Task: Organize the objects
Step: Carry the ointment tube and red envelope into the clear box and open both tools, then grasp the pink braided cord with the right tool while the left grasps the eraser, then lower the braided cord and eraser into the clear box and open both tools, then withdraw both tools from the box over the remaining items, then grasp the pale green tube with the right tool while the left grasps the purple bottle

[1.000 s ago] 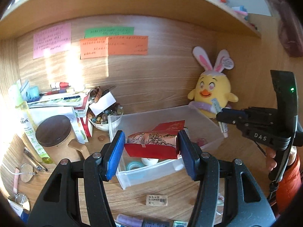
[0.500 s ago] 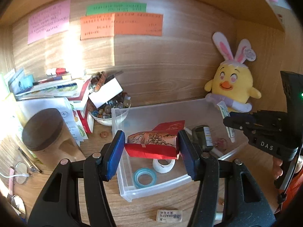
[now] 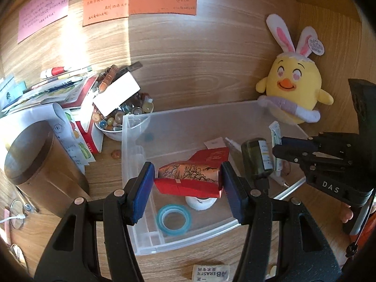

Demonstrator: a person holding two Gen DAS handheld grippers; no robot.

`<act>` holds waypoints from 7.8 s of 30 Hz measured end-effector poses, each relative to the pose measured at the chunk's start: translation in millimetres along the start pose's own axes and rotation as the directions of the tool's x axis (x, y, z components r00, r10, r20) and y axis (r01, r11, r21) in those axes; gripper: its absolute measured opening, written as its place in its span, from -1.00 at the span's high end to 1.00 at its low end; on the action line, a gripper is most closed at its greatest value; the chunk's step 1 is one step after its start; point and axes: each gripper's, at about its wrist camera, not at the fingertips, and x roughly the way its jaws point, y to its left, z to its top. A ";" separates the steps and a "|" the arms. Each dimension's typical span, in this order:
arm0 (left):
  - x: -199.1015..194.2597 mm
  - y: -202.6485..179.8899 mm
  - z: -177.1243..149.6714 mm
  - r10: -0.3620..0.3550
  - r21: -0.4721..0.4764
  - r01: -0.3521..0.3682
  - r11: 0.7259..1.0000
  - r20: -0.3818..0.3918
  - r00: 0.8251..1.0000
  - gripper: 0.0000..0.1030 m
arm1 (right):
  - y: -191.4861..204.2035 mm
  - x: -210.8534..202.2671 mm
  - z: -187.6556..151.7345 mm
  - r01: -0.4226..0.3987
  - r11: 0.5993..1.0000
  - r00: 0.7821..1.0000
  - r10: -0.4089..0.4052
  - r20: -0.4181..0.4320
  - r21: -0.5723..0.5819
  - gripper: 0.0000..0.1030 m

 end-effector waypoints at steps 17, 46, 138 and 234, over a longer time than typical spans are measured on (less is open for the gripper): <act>-43.4 -6.7 -3.3 -0.013 0.019 0.012 1.000 0.057 0.998 -0.55 | 7.8 -28.3 -1.1 -0.010 1.000 0.999 0.010 0.038 -0.004 0.32; -43.4 -10.3 -84.9 -0.033 0.052 0.043 0.998 -0.176 0.984 -0.76 | 38.3 -59.9 -95.6 -0.085 0.996 0.996 0.084 -0.041 -0.022 -0.14; 10.6 -29.8 -5.7 -0.142 -0.019 0.141 0.990 -0.100 0.985 0.23 | -0.7 -10.7 2.1 0.049 0.999 0.997 -0.049 0.054 0.007 0.77; -67.8 12.6 -103.3 -0.061 -0.034 0.056 0.998 -0.181 0.982 -0.49 | 60.6 -65.3 -121.0 -0.106 0.992 0.993 0.102 -0.061 -0.063 0.72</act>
